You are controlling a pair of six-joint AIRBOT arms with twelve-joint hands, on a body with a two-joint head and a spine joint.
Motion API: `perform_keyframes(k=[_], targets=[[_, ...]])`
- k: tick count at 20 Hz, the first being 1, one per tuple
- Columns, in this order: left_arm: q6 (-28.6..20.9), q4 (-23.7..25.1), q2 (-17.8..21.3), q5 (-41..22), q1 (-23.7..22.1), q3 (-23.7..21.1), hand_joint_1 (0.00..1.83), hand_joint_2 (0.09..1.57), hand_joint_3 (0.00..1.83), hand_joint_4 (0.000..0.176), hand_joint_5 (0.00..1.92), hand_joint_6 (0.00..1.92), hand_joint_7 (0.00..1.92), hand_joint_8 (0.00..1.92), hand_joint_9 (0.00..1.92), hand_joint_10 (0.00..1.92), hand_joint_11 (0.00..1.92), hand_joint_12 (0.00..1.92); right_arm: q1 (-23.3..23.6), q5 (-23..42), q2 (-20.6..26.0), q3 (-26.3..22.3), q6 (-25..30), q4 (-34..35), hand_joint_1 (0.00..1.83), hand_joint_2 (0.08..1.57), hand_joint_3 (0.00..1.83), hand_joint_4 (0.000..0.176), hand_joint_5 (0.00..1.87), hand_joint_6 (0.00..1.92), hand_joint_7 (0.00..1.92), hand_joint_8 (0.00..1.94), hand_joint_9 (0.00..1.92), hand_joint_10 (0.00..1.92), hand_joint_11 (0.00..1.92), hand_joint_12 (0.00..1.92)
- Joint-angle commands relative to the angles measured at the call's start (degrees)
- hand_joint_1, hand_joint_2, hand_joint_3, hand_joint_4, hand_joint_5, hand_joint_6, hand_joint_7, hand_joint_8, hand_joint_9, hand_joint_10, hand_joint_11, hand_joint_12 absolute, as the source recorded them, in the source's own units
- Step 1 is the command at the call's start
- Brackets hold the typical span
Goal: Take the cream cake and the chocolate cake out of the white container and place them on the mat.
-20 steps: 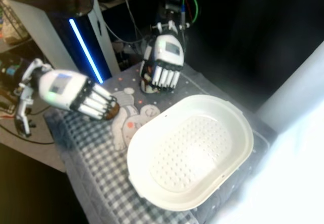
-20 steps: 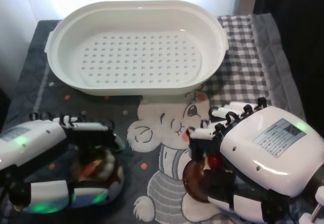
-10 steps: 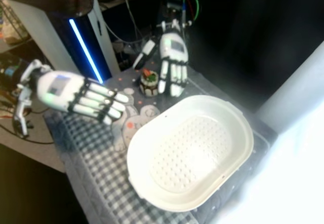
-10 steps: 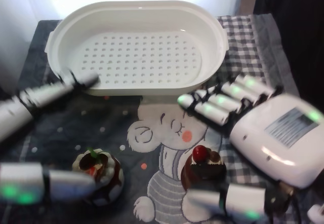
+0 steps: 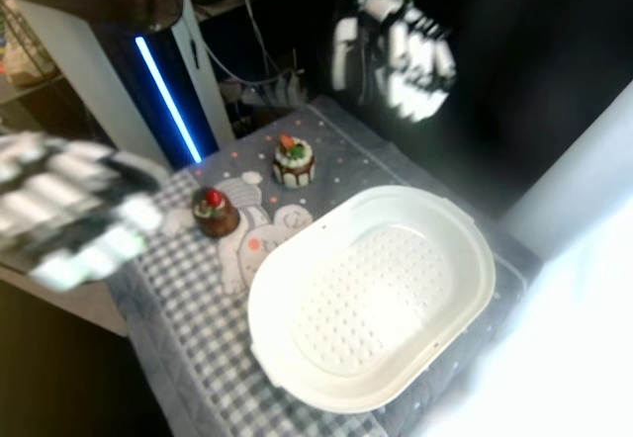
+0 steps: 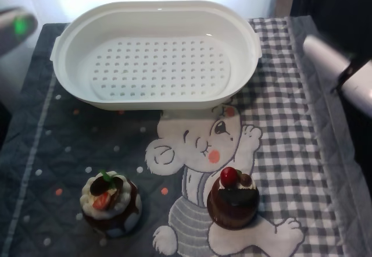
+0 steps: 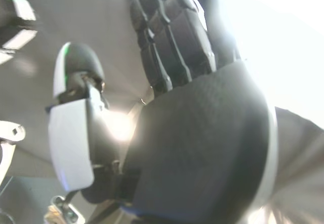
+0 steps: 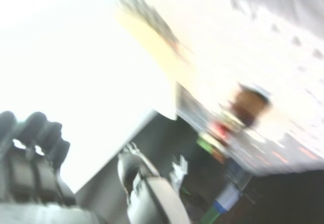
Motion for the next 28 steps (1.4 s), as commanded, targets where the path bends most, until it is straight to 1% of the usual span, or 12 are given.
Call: perform_keyframes(k=[1,9,11,14,19,21,22,23,24,26,27,28], targets=[[-0.4,1.2,0.2,-7.9,-0.9,0.5,0.5,1.17,0.0,0.0,0.63,0.01,0.82,0.01,0.9,0.02,0.64,0.81,2.2,7.9,0.3,0.5,0.0,-1.8,0.18,1.33,0.05,0.0,0.0,0.75,0.18,0.91,0.23,0.95,0.0,1.53],[1.9,1.2,3.9,-16.2,-1.4,0.3,0.4,1.11,0.0,0.0,0.73,0.01,0.86,0.01,0.94,0.01,0.51,0.95,11.5,8.0,0.7,3.3,-5.5,-4.5,0.0,1.24,0.0,0.047,0.0,0.01,0.09,0.98,0.02,1.09,0.0,0.48],[3.9,2.1,3.8,-16.2,-2.3,0.3,0.5,1.01,0.0,0.0,0.59,0.0,0.65,0.0,0.83,0.0,0.45,0.93,11.6,8.0,0.7,3.8,-5.5,-4.5,0.05,1.27,0.0,0.07,0.0,1.19,0.24,1.22,0.44,1.36,0.03,1.6],[0.8,2.2,4.5,-16.2,-2.3,0.1,0.49,1.03,0.01,0.0,0.41,0.0,0.44,0.0,0.66,0.0,0.39,0.81,11.6,8.0,1.3,3.3,-3.1,-4.5,0.02,1.25,0.0,0.102,0.0,1.54,0.25,1.33,0.48,1.46,0.29,1.7],[3.7,3.7,5.1,-16.2,-3.7,-1.9,0.52,1.32,0.01,0.032,0.36,0.0,0.46,0.0,0.42,0.0,0.01,0.82,11.8,8.0,1.3,4.2,4.6,-7.6,0.0,1.24,0.0,0.037,0.0,0.88,0.02,1.52,0.2,1.79,0.25,1.92],[4.7,4.2,5.1,-16.2,-4.0,-2.6,0.59,1.37,0.0,0.001,0.41,0.01,0.45,0.0,0.51,0.01,0.18,0.89,11.8,8.0,0.6,3.6,4.9,-8.2,0.07,1.35,0.03,0.0,0.04,1.47,0.18,1.44,0.29,1.59,0.21,1.89],[4.7,4.1,4.9,-16.2,-4.3,-3.0,0.73,1.38,0.01,0.097,0.49,1.33,0.58,0.01,0.59,0.02,0.26,0.87,12.0,8.1,1.5,2.2,4.7,-7.3,0.11,1.41,0.04,0.0,0.01,1.55,0.17,1.42,0.26,1.54,0.12,1.86],[4.6,3.8,4.9,-16.2,-4.3,-3.2,0.84,1.37,0.0,0.016,0.54,1.57,0.72,0.05,0.72,0.06,0.32,0.88,12.0,8.1,2.3,1.0,3.9,-7.0,0.03,1.47,0.05,0.0,0.0,1.21,0.07,1.36,0.13,1.51,0.02,1.86],[4.5,3.1,4.9,-16.2,-4.0,-3.9,1.07,1.31,0.0,0.0,0.59,1.62,0.74,1.02,0.88,0.1,0.47,0.83,12.1,8.1,3.7,-1.7,0.5,-6.9,0.38,1.51,0.02,0.134,0.24,1.78,0.02,1.35,0.03,1.56,0.0,1.91],[3.1,2.4,5.0,-16.2,-3.7,-4.8,1.1,1.31,0.0,0.0,0.56,1.67,0.72,1.28,0.94,0.1,0.54,0.81,12.1,8.1,5.7,-4.6,-2.1,-6.9,0.12,1.55,0.03,0.064,0.05,1.28,0.0,1.21,0.0,1.46,0.0,1.92],[1.6,1.9,4.7,-16.2,-3.7,-5.0,1.09,1.32,0.0,0.0,0.56,1.55,0.7,1.34,0.94,0.12,0.49,1.03,12.1,8.1,6.6,-5.4,-1.5,-6.9,0.35,1.53,0.05,0.142,0.24,1.63,0.07,1.03,0.0,1.24,0.0,1.56],[0.9,1.5,4.5,-16.2,-3.6,-5.0,1.17,1.26,0.0,0.0,0.6,1.43,0.83,1.32,1.01,0.17,0.6,1.14,12.1,8.1,6.8,-5.6,-1.0,-6.9,0.55,1.54,0.01,0.032,0.3,1.86,0.12,1.37,0.08,1.52,0.03,1.85]])
